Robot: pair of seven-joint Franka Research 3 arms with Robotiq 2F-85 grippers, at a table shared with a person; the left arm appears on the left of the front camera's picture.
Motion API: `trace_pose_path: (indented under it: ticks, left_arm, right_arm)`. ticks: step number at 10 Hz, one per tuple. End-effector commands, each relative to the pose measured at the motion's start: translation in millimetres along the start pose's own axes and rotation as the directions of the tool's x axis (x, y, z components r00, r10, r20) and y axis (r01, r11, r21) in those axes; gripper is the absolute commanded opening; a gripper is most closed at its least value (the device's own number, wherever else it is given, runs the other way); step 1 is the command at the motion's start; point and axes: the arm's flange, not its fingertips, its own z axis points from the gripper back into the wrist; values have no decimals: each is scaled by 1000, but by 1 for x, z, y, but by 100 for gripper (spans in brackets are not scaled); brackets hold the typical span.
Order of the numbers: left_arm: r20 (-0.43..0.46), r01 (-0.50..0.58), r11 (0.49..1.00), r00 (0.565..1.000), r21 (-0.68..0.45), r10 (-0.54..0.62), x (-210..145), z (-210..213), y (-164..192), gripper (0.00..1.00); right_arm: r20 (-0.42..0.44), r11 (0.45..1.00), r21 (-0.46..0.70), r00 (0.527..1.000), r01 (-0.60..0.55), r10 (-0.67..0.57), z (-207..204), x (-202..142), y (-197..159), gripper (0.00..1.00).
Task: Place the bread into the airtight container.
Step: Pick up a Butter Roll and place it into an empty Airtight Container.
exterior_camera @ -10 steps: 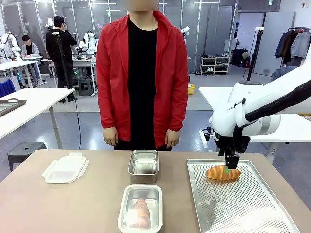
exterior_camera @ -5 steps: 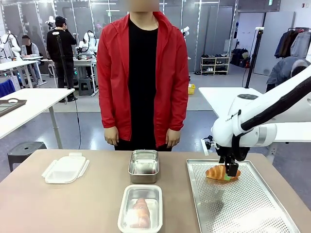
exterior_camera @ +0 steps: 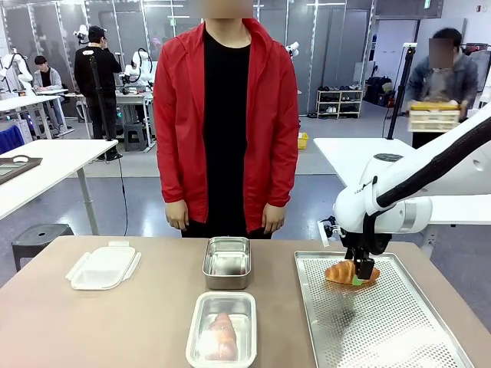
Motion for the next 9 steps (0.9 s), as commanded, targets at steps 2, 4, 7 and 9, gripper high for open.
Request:
trace_pose_path:
  ticks: [2, 4, 7, 9]
  left_arm:
    - [1, 17, 1000, 1000, -9, -17, 0, 1, -1, 100]
    - [1, 17, 1000, 1000, -9, -17, 0, 1, -1, 100]
    - [1, 17, 1000, 1000, -9, -17, 0, 1, -1, 100]
    - [1, 17, 1000, 1000, -9, -17, 0, 1, -1, 100]
  right_arm:
    - [10, 1000, 17, 1000, -9, 8, -9, -3, -9, 80]
    - [8, 1000, 21, 1000, -8, 7, -7, -4, -8, 60]
    - [-3, 1000, 25, 1000, 11, -11, 3, -5, -6, 21]
    - [-2, 1000, 25, 1000, 18, -18, 17, -4, -6, 21]
